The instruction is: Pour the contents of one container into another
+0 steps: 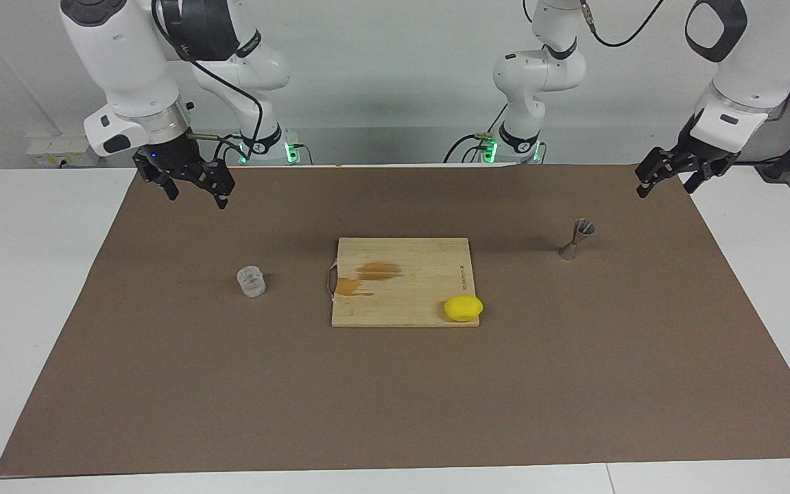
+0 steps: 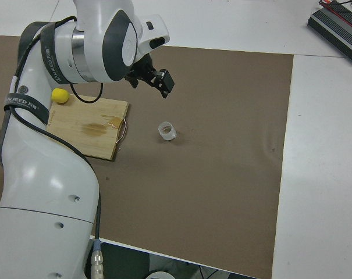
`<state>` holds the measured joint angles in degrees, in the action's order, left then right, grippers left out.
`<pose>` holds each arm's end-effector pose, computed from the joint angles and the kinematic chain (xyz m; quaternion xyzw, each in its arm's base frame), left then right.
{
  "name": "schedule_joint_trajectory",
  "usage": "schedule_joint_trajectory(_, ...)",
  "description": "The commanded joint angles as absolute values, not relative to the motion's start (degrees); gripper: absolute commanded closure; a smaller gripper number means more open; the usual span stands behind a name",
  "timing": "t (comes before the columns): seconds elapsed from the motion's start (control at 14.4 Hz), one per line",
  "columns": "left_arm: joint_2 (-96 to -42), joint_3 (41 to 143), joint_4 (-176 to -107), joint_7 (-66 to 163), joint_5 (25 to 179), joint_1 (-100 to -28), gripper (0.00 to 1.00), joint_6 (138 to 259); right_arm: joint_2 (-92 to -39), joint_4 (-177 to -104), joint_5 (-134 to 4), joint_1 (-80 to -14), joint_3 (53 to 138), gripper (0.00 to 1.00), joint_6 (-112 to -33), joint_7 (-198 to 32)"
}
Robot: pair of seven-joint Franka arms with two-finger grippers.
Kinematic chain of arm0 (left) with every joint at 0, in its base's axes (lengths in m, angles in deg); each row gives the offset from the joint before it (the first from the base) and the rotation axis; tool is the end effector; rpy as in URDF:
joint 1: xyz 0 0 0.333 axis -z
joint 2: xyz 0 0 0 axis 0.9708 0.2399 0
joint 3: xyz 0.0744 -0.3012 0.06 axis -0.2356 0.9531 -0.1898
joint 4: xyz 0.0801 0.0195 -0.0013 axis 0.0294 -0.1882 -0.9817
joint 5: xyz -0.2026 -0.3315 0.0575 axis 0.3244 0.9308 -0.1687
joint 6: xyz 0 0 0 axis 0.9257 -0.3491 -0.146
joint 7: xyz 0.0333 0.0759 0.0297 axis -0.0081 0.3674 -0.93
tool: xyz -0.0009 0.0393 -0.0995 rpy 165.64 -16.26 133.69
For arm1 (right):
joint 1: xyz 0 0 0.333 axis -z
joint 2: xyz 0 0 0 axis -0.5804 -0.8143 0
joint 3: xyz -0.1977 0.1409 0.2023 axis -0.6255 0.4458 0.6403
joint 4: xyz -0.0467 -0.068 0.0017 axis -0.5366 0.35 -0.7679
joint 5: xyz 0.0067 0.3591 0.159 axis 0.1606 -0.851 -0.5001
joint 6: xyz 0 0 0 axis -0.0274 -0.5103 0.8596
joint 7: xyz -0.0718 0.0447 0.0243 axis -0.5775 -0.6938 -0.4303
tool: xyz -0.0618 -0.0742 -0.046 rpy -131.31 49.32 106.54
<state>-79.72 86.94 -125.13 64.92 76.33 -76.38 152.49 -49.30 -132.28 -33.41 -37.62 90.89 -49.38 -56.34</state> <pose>0.5535 0.0231 0.6133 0.9999 0.0106 0.0030 0.0001 0.5521 0.0422 0.5943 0.9925 -0.1216 -0.0032 0.0108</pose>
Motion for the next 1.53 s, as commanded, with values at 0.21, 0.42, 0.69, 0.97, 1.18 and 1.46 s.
schedule_joint_trajectory(0.21,-81.0,86.3,-126.6,63.9,75.1,-75.3,0.0,153.8,-48.3,-133.3,-33.9,-37.1,91.1,0.01,-49.5,-57.4)
schedule_joint_trajectory(0.42,-81.2,86.3,-127.5,64.8,75.1,-75.4,0.0,156.7,-48.3,-133.2,-33.9,-37.1,91.1,0.01,-49.5,-57.4)
schedule_joint_trajectory(0.69,-84.7,86.4,-137.4,63.9,75.2,-75.0,0.0,167.6,-48.3,-133.2,-33.9,-37.1,91.0,0.01,-49.5,-57.4)
schedule_joint_trajectory(0.97,-88.3,86.4,-146.6,59.7,75.3,-72.7,0.0,175.0,-48.3,-133.2,-33.9,-37.1,91.0,0.01,-49.5,-57.4)
schedule_joint_trajectory(1.18,-88.5,86.4,-146.5,56.2,75.2,-71.0,0.0,173.8,-48.3,-133.2,-33.9,-37.1,91.1,0.01,-49.5,-57.4)
schedule_joint_trajectory(1.46,-88.6,86.5,-146.4,55.5,75.3,-71.0,0.0,173.6,-48.3,-133.2,-33.9,-37.1,91.1,0.01,-49.5,-57.4)
